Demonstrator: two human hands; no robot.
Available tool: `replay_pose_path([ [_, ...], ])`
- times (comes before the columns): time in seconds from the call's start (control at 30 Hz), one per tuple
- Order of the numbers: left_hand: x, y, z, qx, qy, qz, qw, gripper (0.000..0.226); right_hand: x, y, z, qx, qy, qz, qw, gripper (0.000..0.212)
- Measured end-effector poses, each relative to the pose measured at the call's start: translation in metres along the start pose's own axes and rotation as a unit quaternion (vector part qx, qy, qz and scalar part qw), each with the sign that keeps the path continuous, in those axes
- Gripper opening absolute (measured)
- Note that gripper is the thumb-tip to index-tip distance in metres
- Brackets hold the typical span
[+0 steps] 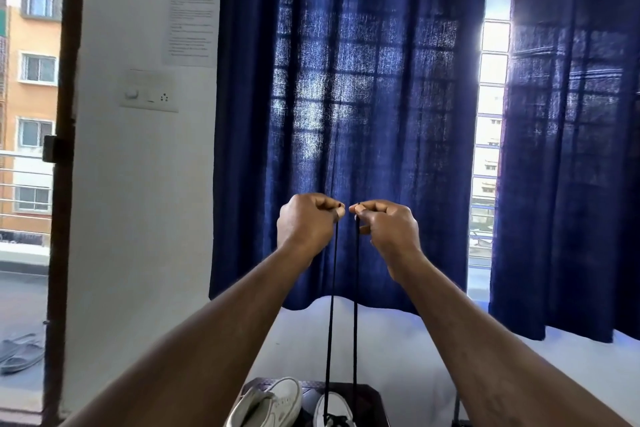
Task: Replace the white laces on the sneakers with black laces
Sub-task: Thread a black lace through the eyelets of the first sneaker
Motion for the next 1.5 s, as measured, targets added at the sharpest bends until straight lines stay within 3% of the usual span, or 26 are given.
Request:
replay_pose_path([
  [0.2,-0.003,-0.006,0.002,0.016,-0.06,0.02,0.998,0.006,-0.002,-0.006,-0.007,0.001,0.033,0.014,0.999,0.011],
  [0.33,-0.007,-0.017,0.002,0.061,-0.158,0.057,0.984,0.004,-0.004,-0.011,-0.018,-0.004,0.061,0.015,0.998,0.009],
  [0.5,-0.01,-0.022,0.002,0.103,-0.205,0.069,0.971,0.008,-0.002,-0.017,-0.028,0.01,0.058,0.018,0.998,0.019],
  [0.73,-0.013,-0.026,0.007,0.107,-0.176,0.052,0.977,0.003,0.0,-0.028,-0.039,0.031,0.076,0.065,0.995,0.014],
  [0.83,-0.017,-0.028,0.01,0.074,-0.121,0.043,0.989,0.015,-0.001,-0.031,-0.046,0.019,0.073,0.056,0.996,0.013],
  [0.93,-0.018,-0.027,0.011,0.017,-0.04,0.027,0.999,0.017,-0.006,-0.04,-0.048,0.02,0.008,0.08,0.997,0.01],
  [1.07,-0.015,-0.03,0.012,-0.004,-0.012,0.045,0.999,0.017,-0.011,-0.048,-0.06,0.017,-0.054,0.119,0.991,0.021],
  [1.23,-0.011,-0.034,0.02,0.031,-0.086,0.055,0.994,0.016,-0.007,-0.06,-0.073,-0.009,-0.036,0.166,0.985,0.01],
  [1.37,-0.005,-0.04,0.026,0.052,-0.15,0.019,0.987,0.013,-0.011,-0.079,-0.105,-0.043,-0.136,0.226,0.964,0.002],
  [1.43,0.003,-0.042,0.033,0.034,-0.142,-0.006,0.989,0.011,-0.012,-0.088,-0.129,-0.037,-0.213,0.217,0.952,0.009],
  [1.5,0.01,-0.048,0.048,0.003,-0.083,-0.006,0.997,0.014,-0.005,-0.091,-0.14,-0.021,-0.241,0.147,0.959,0.012],
])
Point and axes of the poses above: each hand's wrist, its own y-axis towards the middle knuckle, its own x-axis out of the back of the hand, z = x × y, the point moved 1 cm from there along y, towards the middle knuckle, and after that the axes turned 3 degrees about -y, right-handed, at the moved point
